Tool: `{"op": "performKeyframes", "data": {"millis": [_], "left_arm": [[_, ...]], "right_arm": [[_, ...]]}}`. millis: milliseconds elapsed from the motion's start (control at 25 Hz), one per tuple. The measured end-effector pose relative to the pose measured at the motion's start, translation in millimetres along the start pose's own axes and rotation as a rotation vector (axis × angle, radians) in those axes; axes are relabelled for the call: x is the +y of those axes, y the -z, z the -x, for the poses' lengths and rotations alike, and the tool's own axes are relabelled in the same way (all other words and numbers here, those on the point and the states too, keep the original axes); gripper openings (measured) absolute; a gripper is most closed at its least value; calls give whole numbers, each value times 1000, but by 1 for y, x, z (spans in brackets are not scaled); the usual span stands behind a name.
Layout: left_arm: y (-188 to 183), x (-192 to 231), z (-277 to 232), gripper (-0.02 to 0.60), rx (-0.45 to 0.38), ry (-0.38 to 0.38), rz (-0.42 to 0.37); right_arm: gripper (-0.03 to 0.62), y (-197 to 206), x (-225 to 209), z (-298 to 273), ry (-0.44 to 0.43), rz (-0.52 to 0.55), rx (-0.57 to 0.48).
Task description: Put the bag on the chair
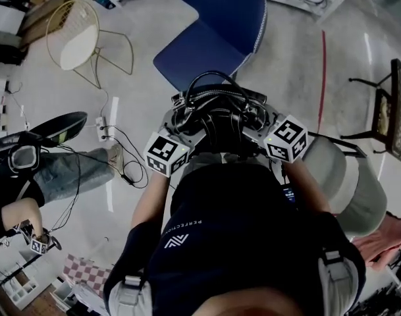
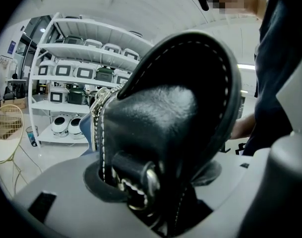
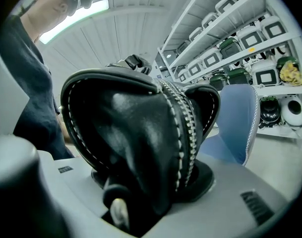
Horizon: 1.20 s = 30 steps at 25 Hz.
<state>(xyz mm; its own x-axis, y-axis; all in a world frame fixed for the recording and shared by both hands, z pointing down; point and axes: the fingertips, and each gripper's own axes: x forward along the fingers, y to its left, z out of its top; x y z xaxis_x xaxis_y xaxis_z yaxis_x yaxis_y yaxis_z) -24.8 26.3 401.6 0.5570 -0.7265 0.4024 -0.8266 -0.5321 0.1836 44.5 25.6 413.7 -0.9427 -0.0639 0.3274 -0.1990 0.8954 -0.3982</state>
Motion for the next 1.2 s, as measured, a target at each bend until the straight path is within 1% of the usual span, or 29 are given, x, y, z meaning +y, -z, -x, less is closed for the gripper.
{"op": "performKeyframes", "data": {"millis": [160,360,440,600,800,920,1080,1200], "left_arm": [[0,18,-9,330,4,40,5],[1,24,-12,330,14,81,-9],[-1,39,-14,330,19,92,-9],[-4,84,-21,330,36,113,-2],[-4,120,-22,330,49,143,2],[-1,132,-28,330,59,167,-6],[0,145,-38,330,80,190,-42],[-2,153,-47,331,96,193,-37]], "right_arm": [[233,-5,-12,-12,40,-14,5],[232,-5,-14,-16,77,-30,-7],[232,-11,-21,-28,90,-36,-8],[233,-26,-43,-63,106,-59,-3],[233,-37,-56,-94,128,-75,4],[233,-37,-65,-103,149,-91,-2],[233,-35,-77,-112,180,-107,-44],[233,-37,-87,-116,187,-126,-44]]}}
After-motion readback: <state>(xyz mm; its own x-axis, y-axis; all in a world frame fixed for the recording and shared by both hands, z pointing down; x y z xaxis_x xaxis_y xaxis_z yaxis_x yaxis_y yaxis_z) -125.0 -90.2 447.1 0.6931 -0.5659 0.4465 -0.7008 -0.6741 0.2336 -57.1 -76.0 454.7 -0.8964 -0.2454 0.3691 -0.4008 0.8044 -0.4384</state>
